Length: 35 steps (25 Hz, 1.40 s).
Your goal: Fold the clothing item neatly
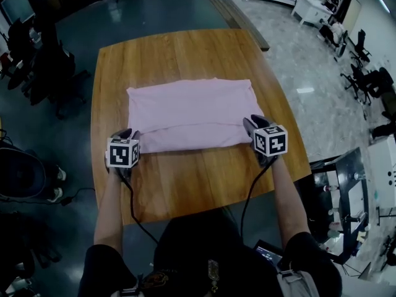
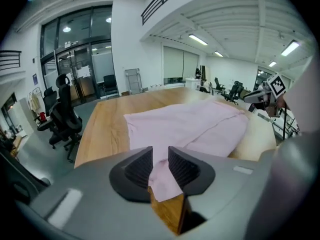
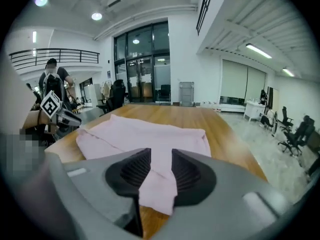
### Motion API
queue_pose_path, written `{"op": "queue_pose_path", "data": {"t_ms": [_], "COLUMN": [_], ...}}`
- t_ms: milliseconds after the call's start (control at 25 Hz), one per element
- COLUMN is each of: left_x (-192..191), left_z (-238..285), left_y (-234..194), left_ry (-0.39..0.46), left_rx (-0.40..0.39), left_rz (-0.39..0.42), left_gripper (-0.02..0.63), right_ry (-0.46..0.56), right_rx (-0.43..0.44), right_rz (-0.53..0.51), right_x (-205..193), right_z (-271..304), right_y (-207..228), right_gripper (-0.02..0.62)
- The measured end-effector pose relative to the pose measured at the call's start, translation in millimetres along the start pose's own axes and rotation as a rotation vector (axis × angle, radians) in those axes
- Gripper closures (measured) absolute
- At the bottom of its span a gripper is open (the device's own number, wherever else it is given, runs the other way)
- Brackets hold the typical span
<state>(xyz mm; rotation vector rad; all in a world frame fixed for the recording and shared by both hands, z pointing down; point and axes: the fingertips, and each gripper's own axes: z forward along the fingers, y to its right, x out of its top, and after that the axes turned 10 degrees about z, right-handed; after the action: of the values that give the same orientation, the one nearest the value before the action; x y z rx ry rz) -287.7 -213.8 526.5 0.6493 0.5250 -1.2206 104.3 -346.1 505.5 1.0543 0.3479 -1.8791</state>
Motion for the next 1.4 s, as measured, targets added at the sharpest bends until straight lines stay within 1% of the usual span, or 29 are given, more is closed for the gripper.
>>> {"op": "queue_pose_path", "data": {"t_ms": [80,120,240,360,520,600,680,720,840,960,1200,1320,1400], "left_x": [1,0,-3,-2,-1,-3,-5,-5,0,12,48,58,61], "left_z": [-6,-7,-5,-10,-22,-31,-43,-50,-77,-112,-191,-231,-251], "left_y": [8,13,30,54,90,110,130,141,176,214,287,314,330], "left_ry": [0.026,0.030,0.027,0.052,0.110,0.135,0.160,0.175,0.229,0.294,0.445,0.504,0.524], "left_rx": [-0.002,-0.005,-0.026,-0.056,-0.083,-0.090,-0.096,-0.098,-0.104,-0.112,-0.118,-0.108,-0.109], "left_rz": [0.013,0.025,0.052,0.049,0.002,-0.038,-0.073,-0.082,-0.088,-0.079,-0.033,-0.019,-0.016], "left_gripper": [0.522,0.532,0.534,0.534,0.539,0.547,0.570,0.581,0.592,0.598,0.598,0.598,0.598], "right_ry": [0.049,0.058,0.040,0.041,0.071,0.090,0.113,0.129,0.187,0.241,0.390,0.451,0.488], "right_rx": [0.005,0.003,-0.012,0.001,0.040,0.072,0.110,0.133,0.199,0.259,0.354,0.384,0.394], "right_rz": [0.001,-0.008,-0.045,-0.038,0.002,0.031,0.047,0.051,0.050,0.008,-0.070,-0.116,-0.118], "right_x": [0,-2,-15,-25,-37,-46,-55,-58,-66,-70,-58,-53,-50], "right_z": [-14,-19,-21,-22,-30,-38,-50,-58,-91,-136,-240,-287,-315], "right_y": [-14,-21,-35,-46,-62,-74,-87,-95,-119,-140,-165,-178,-182], "right_gripper": [0.477,0.483,0.488,0.489,0.497,0.529,0.582,0.592,0.592,0.594,0.595,0.595,0.595]}}
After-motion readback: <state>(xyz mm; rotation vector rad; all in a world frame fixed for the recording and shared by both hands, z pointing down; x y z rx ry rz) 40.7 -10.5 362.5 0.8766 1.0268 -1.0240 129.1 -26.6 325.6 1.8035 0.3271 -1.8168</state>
